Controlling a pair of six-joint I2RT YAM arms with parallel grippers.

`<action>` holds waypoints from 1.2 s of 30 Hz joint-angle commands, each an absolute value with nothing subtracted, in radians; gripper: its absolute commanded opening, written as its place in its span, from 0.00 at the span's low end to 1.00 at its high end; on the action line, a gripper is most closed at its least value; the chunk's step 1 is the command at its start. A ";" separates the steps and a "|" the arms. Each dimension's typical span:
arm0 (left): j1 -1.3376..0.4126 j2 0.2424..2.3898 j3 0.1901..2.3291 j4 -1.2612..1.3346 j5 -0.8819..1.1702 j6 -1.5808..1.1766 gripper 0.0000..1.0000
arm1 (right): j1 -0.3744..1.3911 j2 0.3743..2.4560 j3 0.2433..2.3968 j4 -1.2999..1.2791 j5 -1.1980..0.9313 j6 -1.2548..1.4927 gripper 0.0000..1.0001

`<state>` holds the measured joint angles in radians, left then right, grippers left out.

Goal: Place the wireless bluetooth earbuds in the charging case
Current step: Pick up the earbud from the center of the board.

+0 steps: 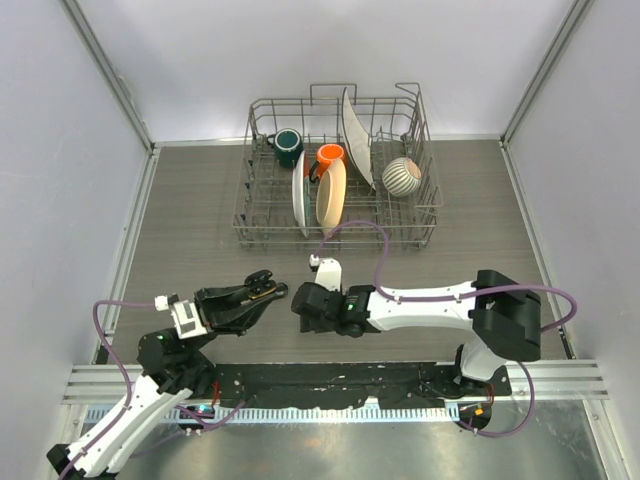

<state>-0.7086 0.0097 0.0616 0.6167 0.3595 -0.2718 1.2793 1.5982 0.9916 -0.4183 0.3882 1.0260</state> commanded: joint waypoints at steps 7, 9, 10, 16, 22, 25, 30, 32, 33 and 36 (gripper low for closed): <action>-0.709 -0.043 0.112 0.612 0.367 -0.244 0.00 | 1.270 1.651 1.034 -0.448 0.448 1.063 0.55; -0.709 -0.041 0.114 0.611 0.364 -0.242 0.00 | 1.258 1.663 1.037 -0.437 0.437 1.046 0.54; -0.709 -0.041 0.115 0.609 0.364 -0.241 0.00 | 1.255 1.669 1.038 -0.436 0.436 1.042 0.53; -0.709 -0.043 0.120 0.594 0.365 -0.238 0.00 | 1.233 1.706 1.057 -0.419 0.405 1.011 0.49; -0.709 -0.041 0.124 0.584 0.374 -0.238 0.00 | 1.215 1.735 1.068 -0.416 0.391 1.000 0.46; -0.709 -0.041 0.124 0.581 0.374 -0.236 0.00 | 1.209 1.740 1.068 -0.411 0.382 0.999 0.44; -0.709 -0.041 0.123 0.578 0.367 -0.235 0.00 | 1.209 1.747 1.068 -0.410 0.374 0.996 0.43; -0.707 -0.041 0.121 0.578 0.365 -0.233 0.00 | 1.209 1.755 1.068 -0.411 0.367 0.993 0.41; -0.709 -0.041 0.120 0.578 0.362 -0.233 0.00 | 1.209 1.758 1.069 -0.410 0.365 0.992 0.40; -0.709 -0.041 0.120 0.575 0.364 -0.235 0.00 | 1.209 1.758 1.068 -0.411 0.362 0.996 0.40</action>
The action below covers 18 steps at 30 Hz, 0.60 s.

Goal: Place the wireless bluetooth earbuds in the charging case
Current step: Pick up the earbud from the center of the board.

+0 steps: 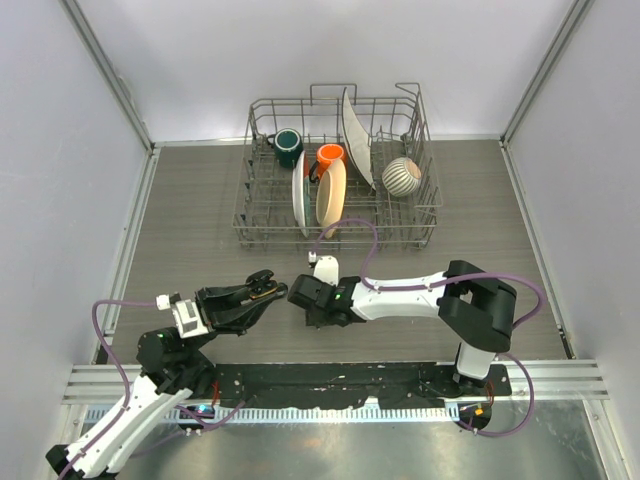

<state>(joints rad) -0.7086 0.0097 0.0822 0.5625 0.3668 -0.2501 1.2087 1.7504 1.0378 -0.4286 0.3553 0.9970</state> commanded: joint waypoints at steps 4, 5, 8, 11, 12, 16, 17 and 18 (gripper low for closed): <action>-0.709 -0.041 0.120 0.572 0.362 -0.233 0.00 | 1.209 1.756 1.068 -0.417 0.367 0.996 0.38; -0.709 -0.041 0.120 0.572 0.361 -0.233 0.00 | 1.207 1.758 1.069 -0.420 0.370 0.997 0.38; -0.709 -0.041 0.121 0.569 0.362 -0.233 0.00 | 1.209 1.764 1.072 -0.434 0.373 0.996 0.37; -0.709 -0.043 0.123 0.566 0.364 -0.233 0.00 | 1.209 1.772 1.083 -0.448 0.376 0.996 0.36; -0.709 -0.043 0.121 0.566 0.362 -0.233 0.00 | 1.209 1.772 1.083 -0.454 0.377 0.996 0.36; -0.709 -0.041 0.121 0.565 0.362 -0.233 0.00 | 1.210 1.767 1.086 -0.457 0.374 0.986 0.36; -0.709 -0.041 0.121 0.565 0.361 -0.233 0.00 | 1.210 1.764 1.086 -0.457 0.376 0.980 0.36; -0.709 -0.041 0.121 0.565 0.360 -0.233 0.00 | 1.210 1.764 1.086 -0.460 0.374 0.979 0.37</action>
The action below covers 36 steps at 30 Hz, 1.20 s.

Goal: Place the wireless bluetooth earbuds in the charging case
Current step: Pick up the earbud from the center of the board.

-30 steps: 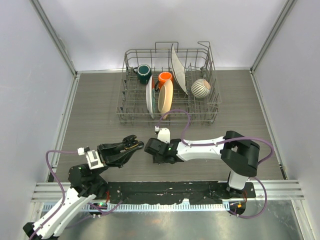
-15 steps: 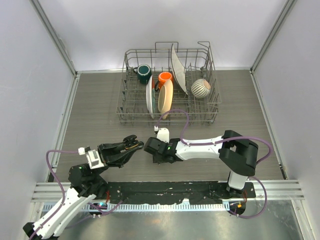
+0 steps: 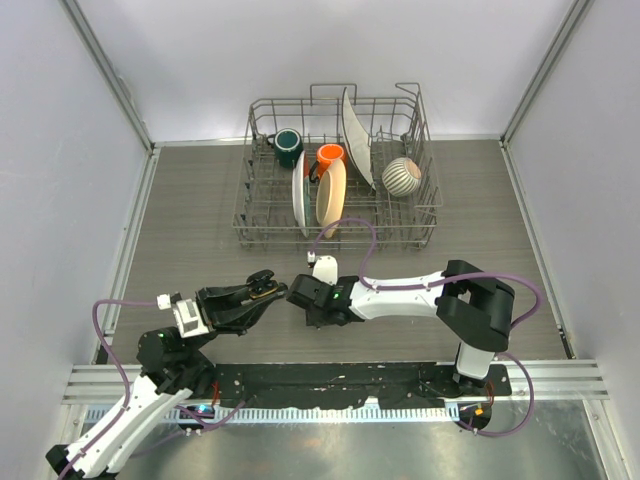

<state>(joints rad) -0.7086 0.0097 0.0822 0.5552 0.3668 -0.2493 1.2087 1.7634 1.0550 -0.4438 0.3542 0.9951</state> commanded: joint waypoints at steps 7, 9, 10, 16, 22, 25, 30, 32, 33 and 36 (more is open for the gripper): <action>-0.709 -0.041 0.121 0.561 0.360 -0.233 0.00 | 1.210 1.759 1.083 -0.476 0.374 0.968 0.37; -0.709 -0.043 0.120 0.561 0.359 -0.232 0.00 | 1.210 1.759 1.081 -0.472 0.368 0.963 0.37; -0.709 -0.041 0.121 0.563 0.359 -0.232 0.00 | 1.210 1.763 1.083 -0.472 0.368 0.960 0.37; -0.709 -0.043 0.123 0.560 0.356 -0.233 0.00 | 1.210 1.767 1.089 -0.463 0.350 0.959 0.37; -0.709 -0.041 0.120 0.558 0.353 -0.232 0.00 | 1.212 1.763 1.091 -0.471 0.348 0.954 0.43; -0.709 -0.043 0.121 0.557 0.354 -0.230 0.00 | 1.210 1.766 1.092 -0.472 0.348 0.957 0.42; -0.709 -0.041 0.121 0.558 0.353 -0.230 0.00 | 1.212 1.769 1.095 -0.476 0.347 0.956 0.36; -0.709 -0.041 0.121 0.557 0.353 -0.230 0.00 | 1.212 1.769 1.095 -0.476 0.350 0.956 0.35; -0.709 -0.041 0.121 0.557 0.353 -0.232 0.00 | 1.212 1.770 1.100 -0.479 0.350 0.956 0.35; -0.709 -0.041 0.121 0.557 0.351 -0.232 0.00 | 1.212 1.767 1.098 -0.482 0.350 0.956 0.36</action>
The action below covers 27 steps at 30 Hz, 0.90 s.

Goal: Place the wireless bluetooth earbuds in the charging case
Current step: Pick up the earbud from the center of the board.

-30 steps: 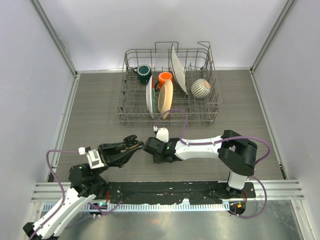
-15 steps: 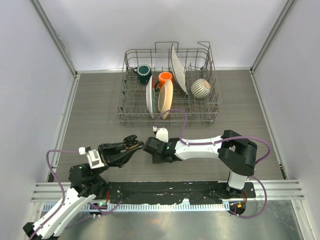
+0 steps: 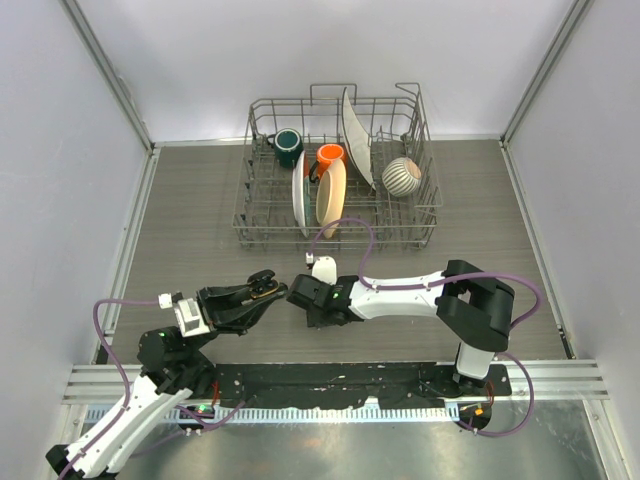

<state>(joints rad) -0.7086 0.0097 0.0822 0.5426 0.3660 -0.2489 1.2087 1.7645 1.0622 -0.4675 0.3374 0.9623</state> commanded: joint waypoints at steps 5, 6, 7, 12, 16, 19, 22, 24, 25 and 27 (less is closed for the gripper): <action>-0.709 -0.041 0.120 0.557 0.353 -0.229 0.00 | 1.212 1.770 1.098 -0.480 0.347 0.957 0.36; -0.709 -0.043 0.120 0.557 0.350 -0.230 0.00 | 1.212 1.772 1.098 -0.480 0.347 0.956 0.36; -0.709 -0.043 0.120 0.558 0.350 -0.229 0.00 | 1.212 1.773 1.100 -0.480 0.348 0.956 0.35; -0.709 -0.041 0.120 0.557 0.351 -0.230 0.00 | 1.212 1.778 1.100 -0.479 0.348 0.956 0.28; -0.709 -0.041 0.120 0.555 0.351 -0.229 0.00 | 1.212 1.773 1.097 -0.479 0.353 0.957 0.20; -0.709 -0.041 0.121 0.552 0.351 -0.229 0.00 | 1.212 1.761 1.094 -0.480 0.365 0.959 0.08; -0.709 -0.041 0.121 0.554 0.348 -0.230 0.00 | 1.212 1.729 1.077 -0.456 0.373 0.956 0.04; -0.709 -0.041 0.121 0.552 0.347 -0.230 0.00 | 1.212 1.694 1.055 -0.422 0.377 0.940 0.02; -0.709 -0.041 0.118 0.554 0.344 -0.230 0.00 | 1.213 1.684 1.051 -0.413 0.383 0.939 0.02; -0.707 -0.041 0.112 0.561 0.327 -0.230 0.00 | 1.218 1.658 1.040 -0.402 0.409 0.924 0.01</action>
<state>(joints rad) -0.7086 0.0097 0.0822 0.5400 0.3614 -0.2485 1.2091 1.7473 1.0512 -0.4557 0.3462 0.9482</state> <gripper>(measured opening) 0.315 0.274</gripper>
